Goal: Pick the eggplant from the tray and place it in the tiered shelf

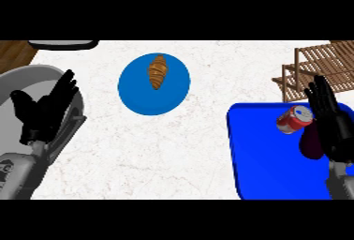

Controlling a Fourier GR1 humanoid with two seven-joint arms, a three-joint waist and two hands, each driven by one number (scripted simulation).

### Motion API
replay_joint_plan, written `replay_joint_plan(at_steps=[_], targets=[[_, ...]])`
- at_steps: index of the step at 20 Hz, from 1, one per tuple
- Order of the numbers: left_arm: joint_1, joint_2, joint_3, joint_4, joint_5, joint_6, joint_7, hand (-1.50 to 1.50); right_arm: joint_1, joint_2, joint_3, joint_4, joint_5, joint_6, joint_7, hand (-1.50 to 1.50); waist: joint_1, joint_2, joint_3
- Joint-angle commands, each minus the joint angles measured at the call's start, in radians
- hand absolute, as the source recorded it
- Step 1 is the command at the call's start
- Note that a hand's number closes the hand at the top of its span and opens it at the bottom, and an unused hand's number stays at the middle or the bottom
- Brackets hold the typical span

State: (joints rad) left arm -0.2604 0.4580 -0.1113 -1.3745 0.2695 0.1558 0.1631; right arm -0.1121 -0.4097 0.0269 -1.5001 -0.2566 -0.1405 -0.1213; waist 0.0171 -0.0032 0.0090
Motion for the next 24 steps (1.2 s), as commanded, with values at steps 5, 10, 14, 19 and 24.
replay_joint_plan(at_steps=[5, 10, 14, 19, 24], targets=[[0.056, -0.091, -0.005, -0.193, -0.091, 0.173, -0.045, 0.00, -0.180, -0.084, -0.166, 0.246, -0.257, 0.286, 0.057, 1.50, 0.019, 0.004, -0.006], [0.128, -0.111, 0.013, -0.177, -0.056, 0.135, -0.117, 0.00, -0.174, -0.084, -0.356, 0.472, -0.398, 0.285, 0.066, -1.50, 0.014, 0.009, -0.005], [0.137, -0.119, 0.008, -0.221, -0.072, 0.148, -0.081, 0.00, -0.196, -0.222, -0.411, 0.582, -0.456, 0.574, 0.030, -1.50, -0.003, 0.005, -0.007], [0.174, -0.065, 0.028, -0.329, -0.069, 0.153, 0.001, 0.00, -0.164, -0.397, -0.313, 0.528, -0.331, 0.760, 0.073, -1.50, 0.004, 0.000, -0.007], [0.167, -0.117, 0.010, -0.260, -0.085, 0.162, -0.055, 0.00, -0.193, -0.530, -0.215, 0.415, -0.213, 0.845, 0.148, -1.50, -0.013, 0.001, -0.011]])
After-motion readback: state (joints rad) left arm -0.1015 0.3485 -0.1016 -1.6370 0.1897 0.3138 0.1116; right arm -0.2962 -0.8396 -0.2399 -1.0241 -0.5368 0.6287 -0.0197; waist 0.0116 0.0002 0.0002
